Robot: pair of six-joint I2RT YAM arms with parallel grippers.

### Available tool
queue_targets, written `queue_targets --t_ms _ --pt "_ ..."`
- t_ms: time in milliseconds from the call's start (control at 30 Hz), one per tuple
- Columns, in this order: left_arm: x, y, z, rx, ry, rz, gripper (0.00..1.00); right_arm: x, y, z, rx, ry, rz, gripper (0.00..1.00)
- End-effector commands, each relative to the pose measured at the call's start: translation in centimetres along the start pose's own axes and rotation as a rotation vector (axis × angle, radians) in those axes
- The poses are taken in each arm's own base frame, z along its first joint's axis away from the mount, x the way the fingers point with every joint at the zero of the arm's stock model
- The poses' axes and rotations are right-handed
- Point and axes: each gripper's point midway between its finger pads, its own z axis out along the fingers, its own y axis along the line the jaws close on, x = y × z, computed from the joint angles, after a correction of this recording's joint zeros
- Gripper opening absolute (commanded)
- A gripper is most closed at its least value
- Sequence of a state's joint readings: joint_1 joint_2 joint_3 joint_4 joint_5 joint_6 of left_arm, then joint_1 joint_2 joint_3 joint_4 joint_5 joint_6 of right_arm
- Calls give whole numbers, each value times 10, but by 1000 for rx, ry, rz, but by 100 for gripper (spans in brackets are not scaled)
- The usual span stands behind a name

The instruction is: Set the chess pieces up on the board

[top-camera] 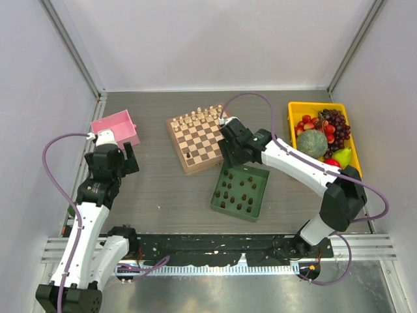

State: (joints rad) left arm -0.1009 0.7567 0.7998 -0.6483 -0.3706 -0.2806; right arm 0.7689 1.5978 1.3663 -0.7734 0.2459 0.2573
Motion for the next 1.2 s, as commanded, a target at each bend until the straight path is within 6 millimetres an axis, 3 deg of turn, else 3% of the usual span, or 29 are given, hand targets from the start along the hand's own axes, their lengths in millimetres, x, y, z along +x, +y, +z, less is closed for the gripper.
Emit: queue_targets --t_ms 0,133,467,633,933,1167 --pt "-8 0 -1 -1 -22 -7 99 -4 4 -16 -68 -81 113 56" --pt "-7 0 0 -6 -17 -4 99 15 11 -1 -94 -27 131 50" --pt "-5 -1 1 -3 -10 -2 99 35 19 36 -110 56 146 42" --pt "-6 0 0 -3 -15 -2 99 41 11 56 -92 83 153 38" --pt "-6 0 0 -5 -12 2 99 56 11 72 -134 129 162 37" --pt "-6 -1 1 -4 -6 3 99 55 13 80 -131 130 167 36"
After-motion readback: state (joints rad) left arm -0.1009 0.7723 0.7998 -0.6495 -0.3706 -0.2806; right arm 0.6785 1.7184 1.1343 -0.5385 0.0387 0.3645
